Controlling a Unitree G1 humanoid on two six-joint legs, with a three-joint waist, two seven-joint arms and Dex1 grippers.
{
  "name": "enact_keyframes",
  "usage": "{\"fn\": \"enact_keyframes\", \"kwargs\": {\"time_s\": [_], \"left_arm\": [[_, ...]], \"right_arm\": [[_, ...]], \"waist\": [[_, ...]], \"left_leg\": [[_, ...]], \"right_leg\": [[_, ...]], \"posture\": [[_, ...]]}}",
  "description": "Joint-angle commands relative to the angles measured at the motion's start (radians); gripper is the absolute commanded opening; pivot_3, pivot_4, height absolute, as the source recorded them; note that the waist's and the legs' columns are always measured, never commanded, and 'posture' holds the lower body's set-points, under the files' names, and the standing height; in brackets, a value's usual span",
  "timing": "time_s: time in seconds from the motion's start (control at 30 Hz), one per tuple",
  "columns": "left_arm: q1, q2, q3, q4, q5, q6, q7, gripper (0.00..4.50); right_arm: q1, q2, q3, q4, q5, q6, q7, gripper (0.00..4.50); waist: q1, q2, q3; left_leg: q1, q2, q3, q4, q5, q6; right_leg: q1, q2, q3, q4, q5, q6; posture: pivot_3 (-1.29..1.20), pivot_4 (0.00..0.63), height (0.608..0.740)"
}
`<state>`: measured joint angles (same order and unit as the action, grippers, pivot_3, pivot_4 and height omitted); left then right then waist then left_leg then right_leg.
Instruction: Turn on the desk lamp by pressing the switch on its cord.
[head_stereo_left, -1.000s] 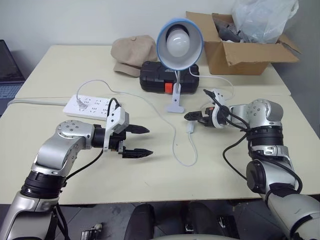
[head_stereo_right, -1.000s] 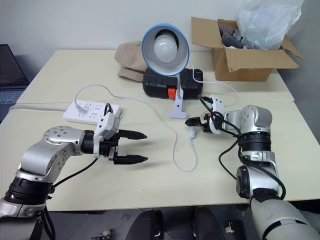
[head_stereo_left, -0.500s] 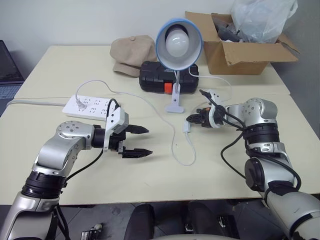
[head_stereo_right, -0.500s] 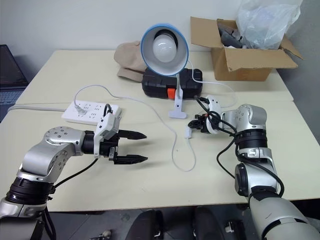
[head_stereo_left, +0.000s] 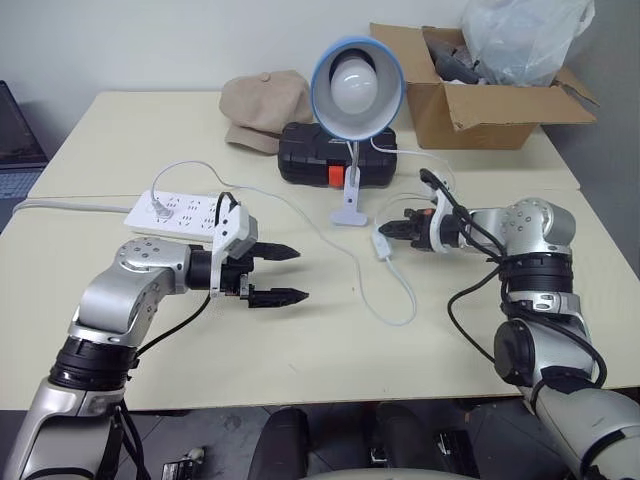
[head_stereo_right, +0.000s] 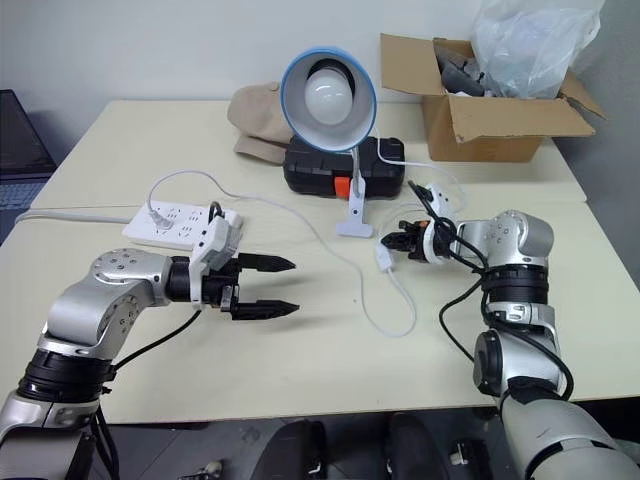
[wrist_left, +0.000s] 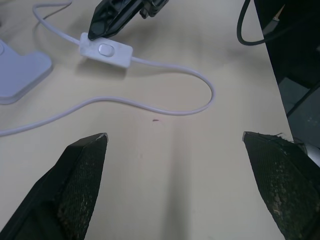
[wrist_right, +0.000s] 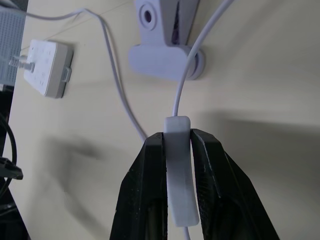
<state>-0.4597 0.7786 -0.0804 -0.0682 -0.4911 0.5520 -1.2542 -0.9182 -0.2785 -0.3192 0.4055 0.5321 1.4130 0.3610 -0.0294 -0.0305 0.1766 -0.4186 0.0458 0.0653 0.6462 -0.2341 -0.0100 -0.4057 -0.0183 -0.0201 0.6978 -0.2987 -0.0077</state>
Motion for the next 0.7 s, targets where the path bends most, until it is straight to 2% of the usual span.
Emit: {"fn": "enact_keyframes", "kwargs": {"time_s": [0.03, 0.3, 0.47, 0.7], "left_arm": [[-0.021, -0.009, 0.036, -0.027, -0.043, 0.035, 0.008, 4.5], [-0.084, -0.08, 0.065, -0.013, -0.146, 0.175, 0.063, 4.5], [-0.15, -0.17, 0.108, 0.044, -0.271, 0.349, 0.134, 4.5], [-0.217, -0.268, 0.151, 0.113, -0.362, 0.492, 0.209, 4.5]], "right_arm": [[0.015, -0.002, -0.086, -0.093, 0.047, 0.058, -0.019, 0.37], [0.089, 0.085, -0.2, -0.355, 0.194, 0.103, 0.01, 0.37], [0.147, 0.137, -0.234, -0.523, 0.33, 0.077, 0.057, 0.37], [0.169, 0.16, -0.255, -0.615, 0.478, 0.116, 0.036, 0.37]], "waist": [[0.0, 0.0, 0.0], [-0.002, 0.0, 0.0], [0.0, 0.0, 0.0], [-0.003, 0.0, 0.0]], "left_leg": [[0.0, 0.0, 0.0, 0.0, 0.0, 0.0], [0.0, 0.0, 0.0, 0.0, 0.0, 0.0], [0.0, 0.0, -0.001, 0.0, 0.0, 0.0], [0.0, 0.0, -0.001, 0.0, 0.0, 0.0]], "right_leg": [[0.0, 0.0, 0.0, 0.0, 0.0, 0.0], [0.0, 0.0, 0.0, 0.0, 0.0, 0.0], [0.0, 0.001, 0.0, 0.0, 0.0, 0.0], [0.0, 0.0, 0.0, 0.001, 0.0, 0.001]], "posture": [[0.0, 0.15, 0.74], [0.0, 0.15, 0.74], [0.0, 0.15, 0.74], [0.0, 0.15, 0.74]]}}
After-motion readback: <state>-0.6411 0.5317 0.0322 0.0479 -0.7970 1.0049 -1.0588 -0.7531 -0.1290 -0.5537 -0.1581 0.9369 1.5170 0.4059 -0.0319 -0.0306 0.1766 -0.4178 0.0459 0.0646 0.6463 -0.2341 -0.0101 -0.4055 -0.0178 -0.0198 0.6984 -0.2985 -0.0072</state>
